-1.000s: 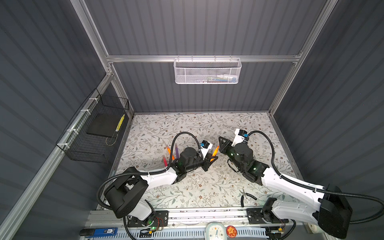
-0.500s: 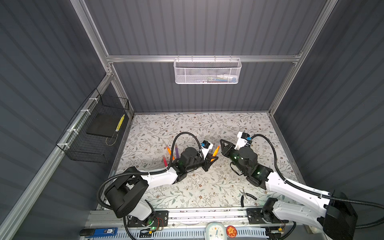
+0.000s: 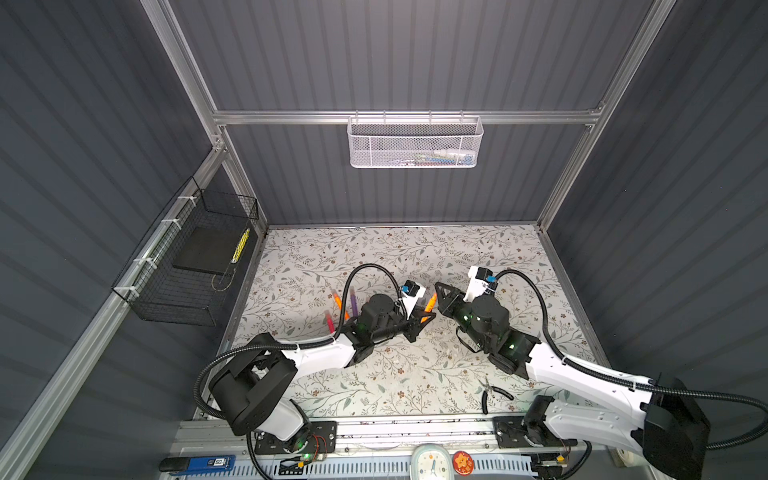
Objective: Insert the pens into the pen caps
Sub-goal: 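Lower the pink cap onto the orange marker tip with the right gripper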
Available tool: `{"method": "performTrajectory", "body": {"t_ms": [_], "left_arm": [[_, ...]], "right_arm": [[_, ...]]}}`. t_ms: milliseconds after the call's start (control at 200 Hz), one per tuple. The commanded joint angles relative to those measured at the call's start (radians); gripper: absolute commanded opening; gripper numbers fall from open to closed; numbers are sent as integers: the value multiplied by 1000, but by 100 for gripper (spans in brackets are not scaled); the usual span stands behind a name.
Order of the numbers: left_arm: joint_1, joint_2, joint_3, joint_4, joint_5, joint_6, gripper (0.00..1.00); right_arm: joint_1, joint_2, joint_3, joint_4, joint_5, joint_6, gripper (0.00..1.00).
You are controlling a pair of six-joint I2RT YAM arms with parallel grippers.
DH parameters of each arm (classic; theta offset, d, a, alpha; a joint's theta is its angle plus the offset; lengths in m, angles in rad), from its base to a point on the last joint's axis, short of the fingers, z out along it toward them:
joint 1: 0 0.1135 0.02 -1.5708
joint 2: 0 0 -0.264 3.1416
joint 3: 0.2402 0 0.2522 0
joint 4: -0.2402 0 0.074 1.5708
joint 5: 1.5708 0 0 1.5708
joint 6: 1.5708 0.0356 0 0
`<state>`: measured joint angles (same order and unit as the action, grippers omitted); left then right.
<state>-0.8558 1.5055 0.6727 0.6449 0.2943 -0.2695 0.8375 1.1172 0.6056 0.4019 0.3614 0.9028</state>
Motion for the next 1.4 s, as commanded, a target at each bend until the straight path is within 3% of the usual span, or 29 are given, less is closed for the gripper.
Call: {"method": "performTrajectory", "body": {"t_ms": [0, 230, 575, 910, 1191, 1396], "left_arm": [[6, 6, 14, 48, 42, -33, 0], [50, 35, -4, 186, 206, -143, 0], [59, 54, -8, 268, 289, -195, 0], [59, 20, -28, 259, 257, -171, 0], [59, 5, -32, 238, 241, -145, 0], [57, -11, -36, 202, 210, -98, 0]], "right_arm": [[38, 27, -14, 6, 22, -36, 0], [61, 42, -75, 114, -9, -89, 0], [64, 57, -150, 243, -99, -140, 0], [64, 10, -211, 257, -74, -138, 14], [64, -48, -228, 223, -65, -136, 40], [64, -136, -231, 170, -58, -149, 53]]}}
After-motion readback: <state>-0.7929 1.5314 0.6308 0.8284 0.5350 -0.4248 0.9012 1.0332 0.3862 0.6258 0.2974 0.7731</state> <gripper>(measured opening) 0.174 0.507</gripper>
